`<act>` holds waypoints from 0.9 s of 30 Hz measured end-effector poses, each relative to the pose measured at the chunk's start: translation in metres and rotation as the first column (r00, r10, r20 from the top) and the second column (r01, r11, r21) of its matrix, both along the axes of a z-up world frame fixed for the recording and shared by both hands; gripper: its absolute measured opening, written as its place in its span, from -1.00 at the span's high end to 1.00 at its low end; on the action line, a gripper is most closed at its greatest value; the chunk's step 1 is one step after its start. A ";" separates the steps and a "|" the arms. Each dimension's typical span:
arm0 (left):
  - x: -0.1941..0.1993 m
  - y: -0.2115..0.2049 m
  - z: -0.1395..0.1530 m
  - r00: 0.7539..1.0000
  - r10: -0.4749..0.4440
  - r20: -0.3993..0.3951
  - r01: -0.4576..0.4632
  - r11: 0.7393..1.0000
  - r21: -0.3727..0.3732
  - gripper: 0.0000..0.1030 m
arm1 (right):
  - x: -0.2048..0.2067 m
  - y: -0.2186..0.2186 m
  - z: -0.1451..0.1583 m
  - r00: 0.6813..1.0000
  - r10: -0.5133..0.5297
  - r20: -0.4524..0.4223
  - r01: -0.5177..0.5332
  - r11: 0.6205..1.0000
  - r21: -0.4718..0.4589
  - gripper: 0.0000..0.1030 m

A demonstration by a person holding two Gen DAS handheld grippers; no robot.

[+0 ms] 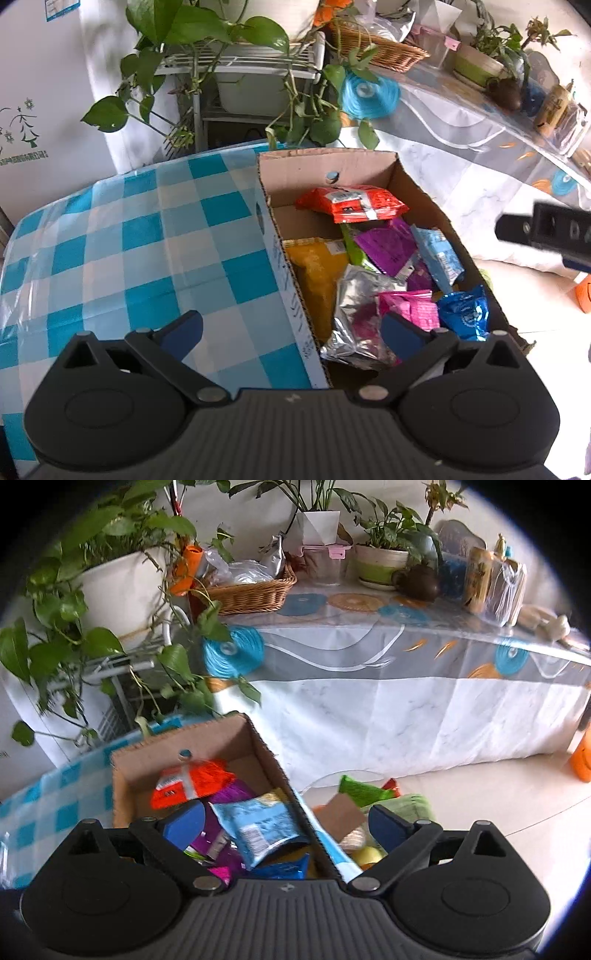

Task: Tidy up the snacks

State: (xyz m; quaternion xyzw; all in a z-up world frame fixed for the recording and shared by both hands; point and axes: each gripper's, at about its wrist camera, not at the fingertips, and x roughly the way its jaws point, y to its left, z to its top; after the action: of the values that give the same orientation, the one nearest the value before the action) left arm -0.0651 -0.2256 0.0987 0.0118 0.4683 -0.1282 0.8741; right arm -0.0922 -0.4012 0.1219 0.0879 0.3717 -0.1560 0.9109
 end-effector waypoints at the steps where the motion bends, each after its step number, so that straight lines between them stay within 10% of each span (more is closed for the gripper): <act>1: 0.001 0.000 0.000 1.000 0.002 -0.001 -0.002 1.000 0.004 -0.98 | 0.000 0.001 -0.001 1.000 0.002 -0.012 -0.002 1.000 -0.007 -0.97; 27: 0.011 -0.007 0.003 0.999 0.041 0.009 -0.042 0.992 0.118 -0.99 | 0.001 0.018 -0.017 0.985 0.104 -0.140 -0.114 0.991 -0.067 -1.00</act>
State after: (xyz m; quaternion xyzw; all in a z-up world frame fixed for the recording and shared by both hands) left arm -0.0543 -0.2330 0.1017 0.0544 0.4724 -0.0820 0.8759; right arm -0.0913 -0.3833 0.1047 0.0226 0.4312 -0.1254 0.8932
